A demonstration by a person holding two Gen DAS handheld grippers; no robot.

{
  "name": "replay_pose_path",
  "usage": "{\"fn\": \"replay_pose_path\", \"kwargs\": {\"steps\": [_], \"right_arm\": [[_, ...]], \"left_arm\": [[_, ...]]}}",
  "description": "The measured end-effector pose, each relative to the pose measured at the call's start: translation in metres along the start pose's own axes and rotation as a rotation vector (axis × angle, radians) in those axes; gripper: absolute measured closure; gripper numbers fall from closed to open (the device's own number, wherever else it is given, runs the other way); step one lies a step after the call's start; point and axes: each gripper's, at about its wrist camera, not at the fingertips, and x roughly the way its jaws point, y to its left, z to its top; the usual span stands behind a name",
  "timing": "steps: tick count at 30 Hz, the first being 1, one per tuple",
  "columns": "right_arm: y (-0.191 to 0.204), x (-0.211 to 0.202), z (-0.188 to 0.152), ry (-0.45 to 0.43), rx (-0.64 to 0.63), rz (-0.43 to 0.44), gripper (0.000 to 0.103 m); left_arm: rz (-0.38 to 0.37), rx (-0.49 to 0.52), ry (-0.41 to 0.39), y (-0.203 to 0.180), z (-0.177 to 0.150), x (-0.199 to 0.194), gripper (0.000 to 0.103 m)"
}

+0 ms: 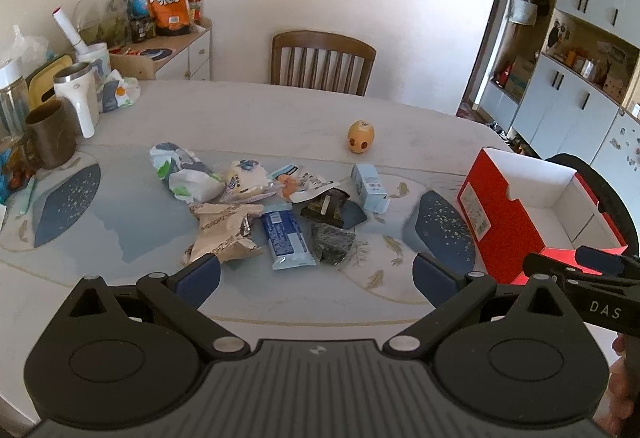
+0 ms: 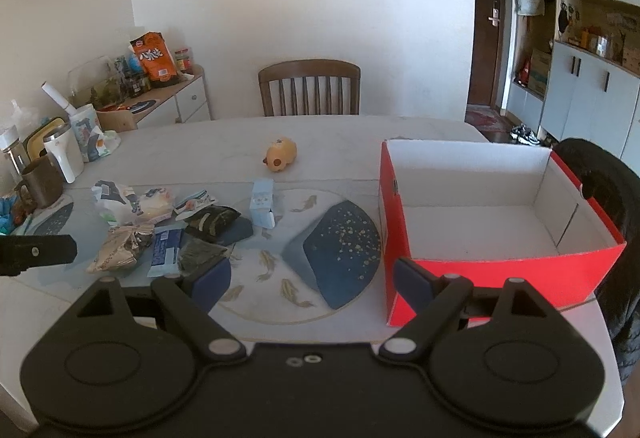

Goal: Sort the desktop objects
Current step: 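Move both tools toward the snack pile on the table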

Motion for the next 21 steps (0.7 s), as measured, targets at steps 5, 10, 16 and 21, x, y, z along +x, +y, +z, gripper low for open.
{"fn": "replay_pose_path", "kwargs": {"steps": [5,10,16,21], "right_arm": [[-0.003,0.000,0.002,-0.009,-0.014,0.008,0.015],[-0.008,0.001,0.004,-0.017,-0.035,0.021,0.015],[-0.010,0.005,0.008,-0.015,-0.052,0.043,0.015],[-0.007,0.011,0.013,-0.016,-0.065,0.053,0.015]], "left_arm": [[0.007,0.003,-0.014,-0.005,0.002,0.000,0.000],[0.023,-0.005,-0.020,-0.007,0.004,0.002,0.000],[0.048,-0.017,-0.025,-0.006,0.006,0.004,0.000],[0.069,-0.025,-0.023,0.000,0.007,0.010,0.000]]}}
